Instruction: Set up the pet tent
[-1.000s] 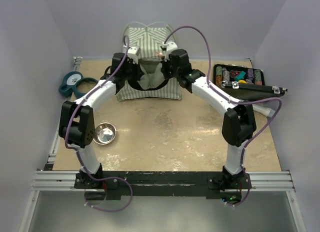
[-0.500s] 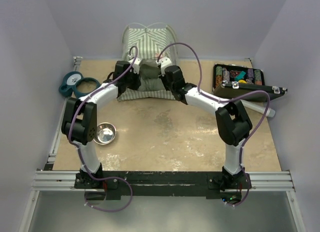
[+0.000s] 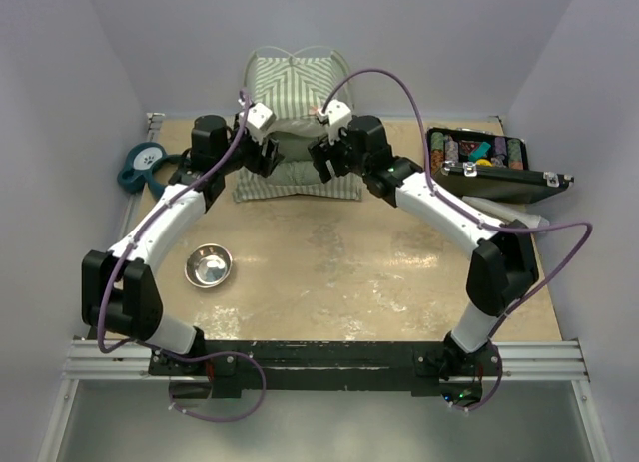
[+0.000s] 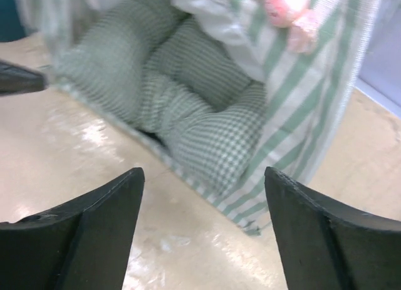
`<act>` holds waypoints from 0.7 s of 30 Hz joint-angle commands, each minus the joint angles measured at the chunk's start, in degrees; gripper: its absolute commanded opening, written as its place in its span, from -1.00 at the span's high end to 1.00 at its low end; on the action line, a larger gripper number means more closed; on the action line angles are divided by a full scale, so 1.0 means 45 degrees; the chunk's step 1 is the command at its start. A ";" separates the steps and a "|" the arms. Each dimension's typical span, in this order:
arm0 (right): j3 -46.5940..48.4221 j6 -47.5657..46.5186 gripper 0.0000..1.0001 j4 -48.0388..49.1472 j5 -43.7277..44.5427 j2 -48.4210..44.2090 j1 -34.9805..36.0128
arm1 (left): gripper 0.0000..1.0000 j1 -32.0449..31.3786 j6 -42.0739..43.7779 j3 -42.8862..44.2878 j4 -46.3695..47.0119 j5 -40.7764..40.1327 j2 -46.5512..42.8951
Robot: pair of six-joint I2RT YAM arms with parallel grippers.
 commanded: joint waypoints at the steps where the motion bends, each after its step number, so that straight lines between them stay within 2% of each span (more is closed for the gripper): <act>1: 0.0497 0.0175 -0.71 -0.1328 -0.2958 -0.1227 -0.0652 | -0.33 0.0156 0.1702 -0.0162 0.0827 0.3198 -0.0160; 3: 0.0496 0.0467 -0.71 -0.1484 -0.3624 -0.1442 -0.1393 | -0.25 0.0079 0.2117 -0.0220 0.1058 0.4198 0.0112; 6: 0.0380 0.1112 -0.67 -0.1349 -0.4523 -0.1541 -0.2800 | -0.13 -0.0156 0.1923 0.0110 0.1780 0.4201 0.0892; 11: 0.0301 0.1230 -0.57 -0.1036 -0.5110 -0.1093 -0.3603 | 0.00 -0.0877 0.0888 0.0267 0.3830 0.4397 0.2435; 15: 0.0262 0.1797 -0.56 -0.0879 -0.5267 -0.0858 -0.3876 | 0.11 -0.1620 0.0089 0.0774 0.5042 0.3520 0.3996; 21: 0.0184 0.1758 -0.57 -0.1347 -0.5423 -0.1442 -0.4385 | 0.30 -0.1797 -0.1046 0.3018 0.5240 0.1258 0.7121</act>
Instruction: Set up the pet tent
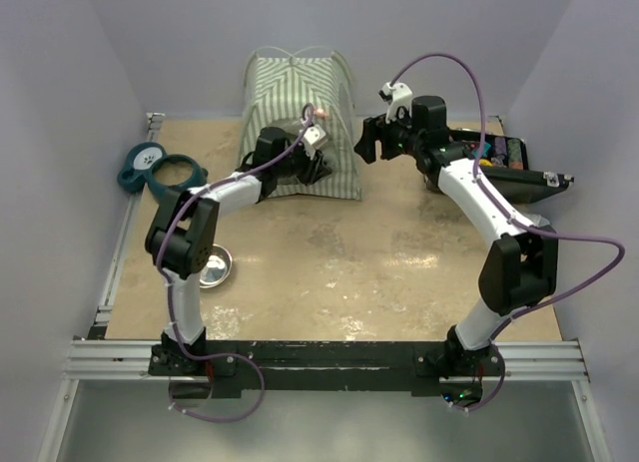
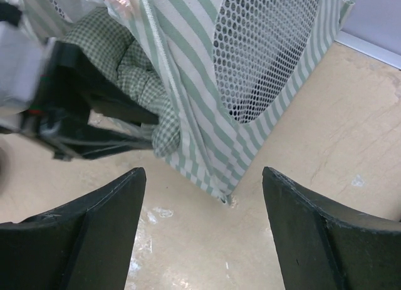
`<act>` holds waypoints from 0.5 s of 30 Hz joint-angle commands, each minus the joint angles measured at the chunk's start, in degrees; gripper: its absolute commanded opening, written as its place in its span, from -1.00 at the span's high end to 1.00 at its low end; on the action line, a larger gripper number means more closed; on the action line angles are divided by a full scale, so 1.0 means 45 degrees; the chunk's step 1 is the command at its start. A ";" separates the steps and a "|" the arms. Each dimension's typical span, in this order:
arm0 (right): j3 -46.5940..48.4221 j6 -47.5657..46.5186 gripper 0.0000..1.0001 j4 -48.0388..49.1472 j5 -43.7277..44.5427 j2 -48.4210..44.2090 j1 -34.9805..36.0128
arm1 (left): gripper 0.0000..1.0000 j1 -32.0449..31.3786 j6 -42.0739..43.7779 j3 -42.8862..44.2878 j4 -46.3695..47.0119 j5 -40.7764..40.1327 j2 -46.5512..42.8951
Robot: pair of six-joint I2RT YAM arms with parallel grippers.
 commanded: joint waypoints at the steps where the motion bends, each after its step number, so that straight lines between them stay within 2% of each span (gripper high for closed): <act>1: 0.0179 0.0281 -0.57 -0.0036 -0.0484 -0.0686 -0.0368 | 0.31 0.0078 -0.1046 0.1995 0.1233 -0.1990 0.1926; 5: 0.0121 0.0145 -0.58 -0.0271 -0.0484 -0.1115 -0.0408 | 0.29 -0.0039 -0.0464 0.2992 0.0999 -0.1858 0.3022; 6: 0.0043 0.0048 -0.57 -0.0271 -0.0445 -0.1251 -0.0427 | 0.24 -0.0097 -0.0055 0.3382 0.0688 -0.1605 0.3237; 8: -0.0055 -0.0030 -0.58 -0.0310 -0.0347 -0.1408 -0.0427 | 0.00 -0.0234 0.0571 0.3600 -0.0054 -0.1157 0.3279; 11: -0.0055 -0.0457 -0.58 -0.0505 -0.0367 -0.1545 -0.0466 | -0.31 -0.0215 0.1081 0.2997 -0.0738 -0.0957 0.2092; 15: -0.0250 -0.0578 -0.58 -0.0331 -0.0562 -0.1760 -0.0466 | -0.40 -0.0118 0.2172 0.2061 -0.2319 -0.2109 -0.0562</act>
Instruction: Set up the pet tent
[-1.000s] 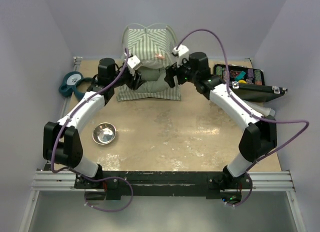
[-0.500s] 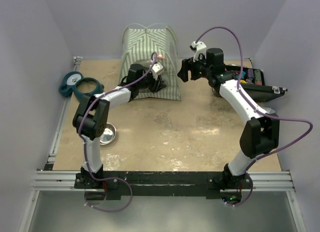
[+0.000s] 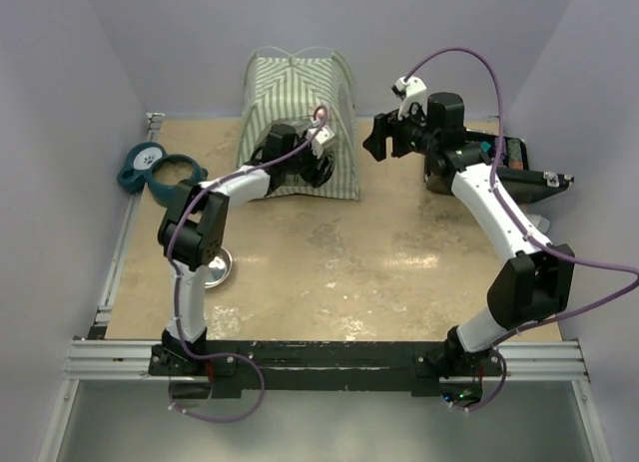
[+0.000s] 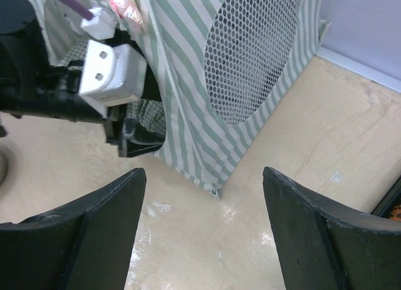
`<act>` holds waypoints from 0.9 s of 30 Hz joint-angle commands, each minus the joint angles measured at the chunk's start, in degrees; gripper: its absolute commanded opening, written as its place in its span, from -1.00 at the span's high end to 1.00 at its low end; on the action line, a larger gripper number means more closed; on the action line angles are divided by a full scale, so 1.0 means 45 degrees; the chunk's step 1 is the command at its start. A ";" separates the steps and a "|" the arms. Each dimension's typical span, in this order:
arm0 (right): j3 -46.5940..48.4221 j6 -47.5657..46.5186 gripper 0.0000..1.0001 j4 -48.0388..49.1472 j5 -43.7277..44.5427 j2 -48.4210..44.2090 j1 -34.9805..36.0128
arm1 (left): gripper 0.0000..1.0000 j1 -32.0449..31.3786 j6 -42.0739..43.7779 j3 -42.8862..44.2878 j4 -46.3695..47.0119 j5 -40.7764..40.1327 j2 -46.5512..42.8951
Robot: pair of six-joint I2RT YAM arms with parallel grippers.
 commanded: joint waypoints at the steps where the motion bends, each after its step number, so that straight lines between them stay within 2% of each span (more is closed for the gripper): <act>1: -0.0270 -0.0384 -0.58 0.0311 -0.0334 -0.0595 -0.0039 | -0.40 0.0261 0.1843 -0.0875 -0.1684 -0.0882 -0.3651; 7: -0.0642 -0.0228 -0.58 0.0527 -0.0684 0.0010 -0.0039 | -0.35 0.0809 0.3912 -0.2204 -0.5354 -0.1389 -0.6544; 10: -0.0506 -0.0091 -0.58 0.0605 -0.0977 0.0380 -0.0039 | -0.18 0.0809 0.5085 -0.2383 -0.6760 -0.2422 -0.6802; 14: -0.0427 -0.0032 -0.57 0.0605 -0.1114 0.0635 -0.0039 | -0.02 0.0809 0.6103 -0.1154 -0.8347 -0.4217 -0.5788; 19: -0.0544 0.0358 -0.57 0.0586 -0.1134 0.0597 -0.0039 | -0.02 0.0809 0.7313 -0.0684 -0.8192 -0.5704 -0.4714; 21: -0.0583 0.0359 -0.56 0.0566 -0.1037 0.0557 -0.0039 | 0.04 0.0828 0.7666 -0.0353 -0.8096 -0.6251 -0.4050; 23: -0.0700 0.0378 -0.57 0.0546 -0.0920 0.0460 -0.0039 | 0.20 0.0887 0.7842 0.0135 -0.7784 -0.6857 -0.3328; 27: -0.0837 0.0417 -0.55 0.0527 -0.0861 0.0304 -0.0039 | 0.50 0.0867 0.7862 0.1736 -0.7626 -0.6898 -0.1941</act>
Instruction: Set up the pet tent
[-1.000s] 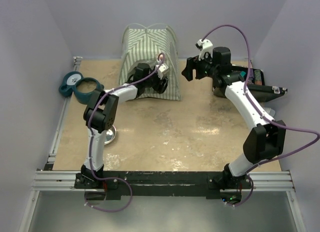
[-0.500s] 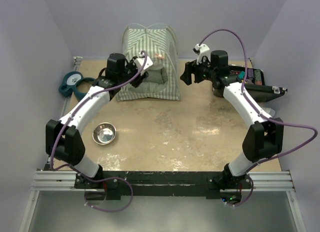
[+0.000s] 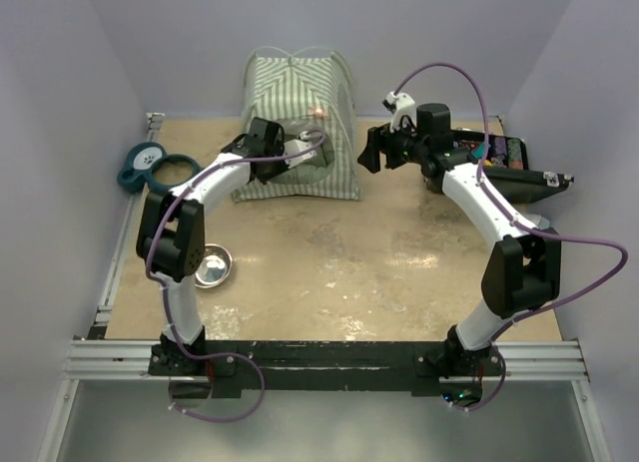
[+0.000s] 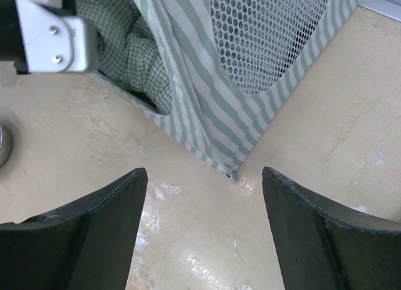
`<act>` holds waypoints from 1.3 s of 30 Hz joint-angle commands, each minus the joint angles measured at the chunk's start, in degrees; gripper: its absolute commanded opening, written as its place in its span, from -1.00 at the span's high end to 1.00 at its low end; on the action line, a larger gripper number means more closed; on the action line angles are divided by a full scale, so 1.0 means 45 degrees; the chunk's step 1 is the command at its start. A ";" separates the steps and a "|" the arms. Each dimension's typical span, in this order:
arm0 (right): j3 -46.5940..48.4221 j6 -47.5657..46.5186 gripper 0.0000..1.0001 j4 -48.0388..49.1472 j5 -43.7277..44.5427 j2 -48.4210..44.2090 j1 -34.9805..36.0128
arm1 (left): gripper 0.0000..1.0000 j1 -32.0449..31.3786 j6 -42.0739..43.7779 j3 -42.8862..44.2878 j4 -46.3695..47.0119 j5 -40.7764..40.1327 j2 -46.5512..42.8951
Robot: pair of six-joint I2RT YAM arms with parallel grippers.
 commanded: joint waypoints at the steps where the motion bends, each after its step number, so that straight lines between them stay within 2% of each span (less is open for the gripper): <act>1: -0.0094 0.0199 -0.56 0.0308 -0.0040 -0.0585 -0.0034 | 0.56 0.0017 0.0591 0.2092 0.0466 -0.0836 0.1057; 4: -0.0133 0.0179 -0.56 0.0288 0.0116 -0.0644 -0.0034 | 0.66 0.0037 0.1175 0.2740 0.0621 -0.1342 0.1859; 8: -0.0172 0.0179 -0.55 0.0269 0.0136 -0.0664 -0.0034 | 0.60 0.0134 0.1821 0.2897 0.0292 -0.1833 0.2953; 11: 0.0061 0.0062 -0.56 0.0094 0.0214 -0.0664 -0.0034 | 0.56 0.0348 0.1920 0.2702 -0.0799 -0.1815 0.3190; 13: 0.0179 -0.0075 -0.56 -0.0024 0.0311 -0.0722 -0.0034 | 0.39 0.0582 0.1842 0.2236 -0.1329 -0.1055 0.2627; 15: 0.0180 -0.0055 -0.57 -0.0082 0.0370 -0.0897 -0.0053 | 0.04 0.0662 0.1900 0.1572 -0.1584 -0.0235 0.1359; 19: 0.0063 -0.0582 -0.57 -0.0024 0.0292 -0.1074 -0.0053 | -0.53 0.0545 0.1725 0.0710 -0.1449 0.1932 -0.1141; 22: 0.0062 -0.0680 -0.57 0.0015 0.0253 -0.0996 -0.0053 | -0.59 0.0545 0.1549 0.0534 -0.1215 0.3766 -0.2548; 27: 0.0102 -0.0739 -0.56 0.0151 -0.0078 -0.1092 -0.0034 | -0.60 0.0680 0.0089 -0.1396 0.1184 0.5780 -0.4619; 30: -0.0346 -0.0758 -0.56 0.0910 -0.0468 -0.1657 -0.0034 | -0.60 0.1459 -0.2971 -0.2471 0.3330 0.7517 -0.5908; 32: -0.0853 -0.0817 -0.57 0.1555 -0.0606 -0.2165 0.0005 | -0.73 0.1754 -0.4945 -0.3464 0.5106 0.7466 -0.6923; 34: -0.1225 -0.0992 -0.60 0.2005 -0.0723 -0.2615 0.0025 | -0.88 0.1755 -0.6607 -0.4985 0.7408 0.6570 -0.8288; 35: -0.1362 -0.1148 -0.63 0.2181 -0.0820 -0.2888 0.0044 | -0.99 0.1755 -0.7021 -0.5883 0.8308 0.6469 -0.8952; 38: -0.1948 -0.1500 -0.72 0.2864 -0.1016 -0.3377 0.0103 | -0.99 0.1755 -0.7455 -0.8638 1.1063 0.6447 -1.1376; 39: -0.2162 -0.1443 -0.77 0.3060 -0.1075 -0.3456 0.0103 | -0.99 0.1755 -0.6334 -0.8917 1.0433 0.6913 -1.1652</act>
